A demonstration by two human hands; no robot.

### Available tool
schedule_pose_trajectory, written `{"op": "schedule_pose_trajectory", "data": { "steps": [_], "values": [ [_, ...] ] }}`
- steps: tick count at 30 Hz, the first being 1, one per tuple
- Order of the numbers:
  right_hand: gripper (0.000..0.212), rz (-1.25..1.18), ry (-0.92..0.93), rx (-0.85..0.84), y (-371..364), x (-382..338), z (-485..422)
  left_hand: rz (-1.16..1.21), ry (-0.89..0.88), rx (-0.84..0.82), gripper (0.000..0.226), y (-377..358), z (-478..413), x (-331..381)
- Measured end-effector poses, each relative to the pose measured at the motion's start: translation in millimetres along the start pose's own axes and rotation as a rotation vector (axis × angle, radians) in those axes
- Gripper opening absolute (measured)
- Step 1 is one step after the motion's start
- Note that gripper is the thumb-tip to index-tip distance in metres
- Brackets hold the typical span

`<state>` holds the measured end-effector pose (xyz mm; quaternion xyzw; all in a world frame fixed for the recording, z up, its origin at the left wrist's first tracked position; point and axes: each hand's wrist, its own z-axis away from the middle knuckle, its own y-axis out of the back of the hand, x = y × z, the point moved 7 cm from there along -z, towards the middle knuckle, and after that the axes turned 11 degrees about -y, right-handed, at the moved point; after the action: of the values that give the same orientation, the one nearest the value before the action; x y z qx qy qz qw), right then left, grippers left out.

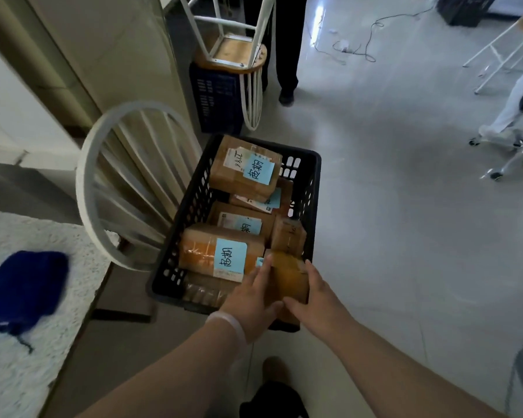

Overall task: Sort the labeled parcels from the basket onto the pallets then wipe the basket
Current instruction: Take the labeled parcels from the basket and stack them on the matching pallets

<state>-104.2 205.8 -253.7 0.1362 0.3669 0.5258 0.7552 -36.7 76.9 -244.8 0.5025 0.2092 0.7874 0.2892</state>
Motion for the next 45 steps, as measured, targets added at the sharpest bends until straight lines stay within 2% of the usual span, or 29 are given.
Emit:
{"op": "schedule_pose_trajectory", "data": {
  "steps": [3, 9, 13, 16, 20, 24, 27, 31, 34, 40, 45],
  "values": [
    [0.084, -0.051, 0.03, -0.024, 3.8, -5.9, 0.4, 0.071, 0.037, 0.026, 0.087, -0.5, -0.4, 0.7],
    [0.071, -0.113, 0.099, 0.037, 37.1, -27.0, 11.1, 0.071, 0.035, 0.15, 0.086, 32.8, 2.3, 25.8],
    [0.071, -0.146, 0.164, 0.111, 69.7, -55.3, 21.8, 0.067, 0.044, 0.24, 0.092, 65.5, 5.8, 45.1],
    [0.079, -0.154, 0.234, 0.137, 86.4, -78.0, 31.7, 0.086, 0.036, 0.311, 0.096, 89.9, 9.0, 58.1],
    [0.101, -0.152, 0.333, 0.131, 96.7, -98.5, 41.0, 0.133, 0.012, 0.433, 0.093, 121.3, 14.0, 69.8],
    [0.126, -0.051, 0.412, 0.094, 98.0, -113.1, 46.3, 0.32, 0.002, 0.492, 0.089, 141.1, 19.0, 73.6],
    [0.141, 0.048, 0.482, 0.095, 98.0, -119.9, 51.3, 0.346, -0.006, 0.51, 0.089, 149.7, 23.0, 75.8],
    [0.133, 0.07, 0.529, 0.173, 106.9, -123.2, 51.1, 0.368, -0.017, 0.508, 0.099, 149.7, 24.1, 80.2],
    [0.124, 0.037, 0.531, 0.17, 114.4, -127.0, 46.6, 0.357, -0.041, 0.494, 0.108, 148.3, 23.8, 82.8],
    [0.146, 0.18, 0.551, 0.058, 107.7, -133.6, 47.7, 0.322, -0.019, 0.492, 0.11, 152.2, 22.4, 77.2],
    [0.136, 0.186, 0.573, 0.112, 111.9, -135.0, 50.4, 0.332, -0.017, 0.463, 0.11, 156.8, 23.2, 77.3]
  ]
}}
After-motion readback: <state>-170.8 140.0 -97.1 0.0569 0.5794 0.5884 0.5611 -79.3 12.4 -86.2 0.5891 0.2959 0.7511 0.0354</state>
